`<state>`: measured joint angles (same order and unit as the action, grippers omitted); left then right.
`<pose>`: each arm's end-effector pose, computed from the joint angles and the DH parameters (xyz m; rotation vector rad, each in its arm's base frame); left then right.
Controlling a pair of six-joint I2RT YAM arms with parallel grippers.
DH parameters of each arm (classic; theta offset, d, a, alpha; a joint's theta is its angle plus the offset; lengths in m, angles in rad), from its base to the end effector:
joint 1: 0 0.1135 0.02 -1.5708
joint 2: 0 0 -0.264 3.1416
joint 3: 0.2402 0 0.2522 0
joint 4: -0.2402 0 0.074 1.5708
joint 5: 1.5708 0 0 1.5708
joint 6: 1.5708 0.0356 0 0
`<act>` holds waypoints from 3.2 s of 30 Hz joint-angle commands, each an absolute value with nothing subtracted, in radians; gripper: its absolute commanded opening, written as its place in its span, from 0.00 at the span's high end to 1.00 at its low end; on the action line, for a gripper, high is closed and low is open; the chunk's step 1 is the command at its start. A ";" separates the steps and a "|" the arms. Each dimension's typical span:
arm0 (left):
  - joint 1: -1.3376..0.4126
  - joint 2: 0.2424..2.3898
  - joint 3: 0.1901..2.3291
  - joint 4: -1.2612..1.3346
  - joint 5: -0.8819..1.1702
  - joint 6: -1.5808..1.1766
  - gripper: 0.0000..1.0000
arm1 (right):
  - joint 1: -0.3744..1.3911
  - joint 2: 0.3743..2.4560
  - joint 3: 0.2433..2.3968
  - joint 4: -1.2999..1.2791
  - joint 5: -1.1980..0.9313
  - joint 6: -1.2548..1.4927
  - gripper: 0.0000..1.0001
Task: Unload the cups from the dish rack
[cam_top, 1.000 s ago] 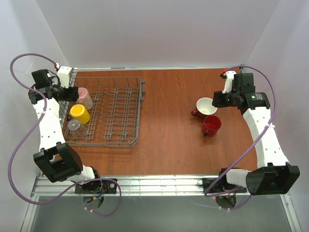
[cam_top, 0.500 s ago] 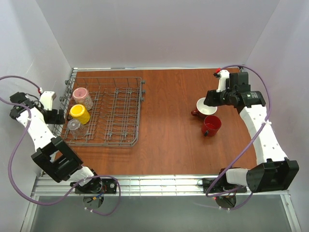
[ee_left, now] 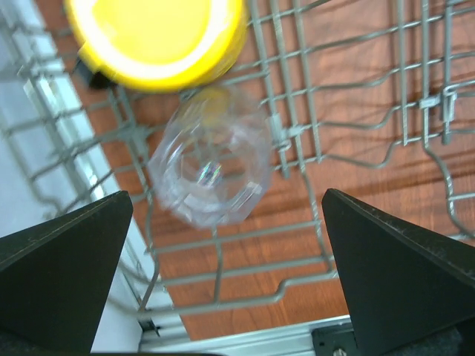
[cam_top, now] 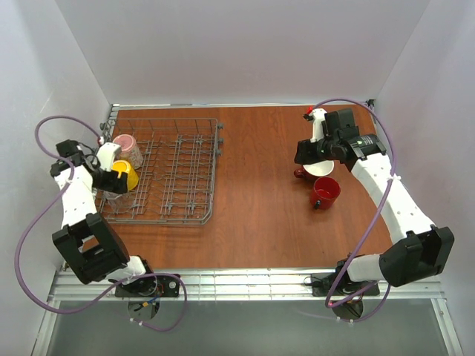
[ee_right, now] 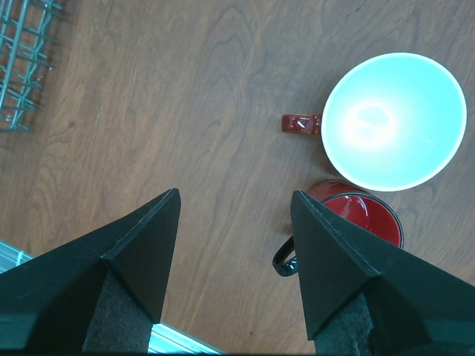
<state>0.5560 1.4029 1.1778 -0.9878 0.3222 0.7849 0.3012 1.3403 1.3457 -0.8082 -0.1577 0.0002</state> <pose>0.2317 0.1307 0.2767 0.3821 2.6378 -0.0398 0.2659 0.0884 0.3533 -0.4328 2.3463 0.3309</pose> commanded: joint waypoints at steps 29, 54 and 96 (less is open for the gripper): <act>0.466 1.511 1.109 -0.850 0.181 0.703 0.34 | 0.336 1.374 1.359 -0.805 -0.041 0.003 0.43; 0.466 1.405 1.380 -1.123 0.330 0.729 1.00 | 0.336 1.336 1.371 -0.778 -0.216 -0.034 0.43; 0.405 1.149 1.348 -0.546 1.393 -0.060 1.00 | 0.830 1.879 1.578 0.828 -0.695 1.046 0.44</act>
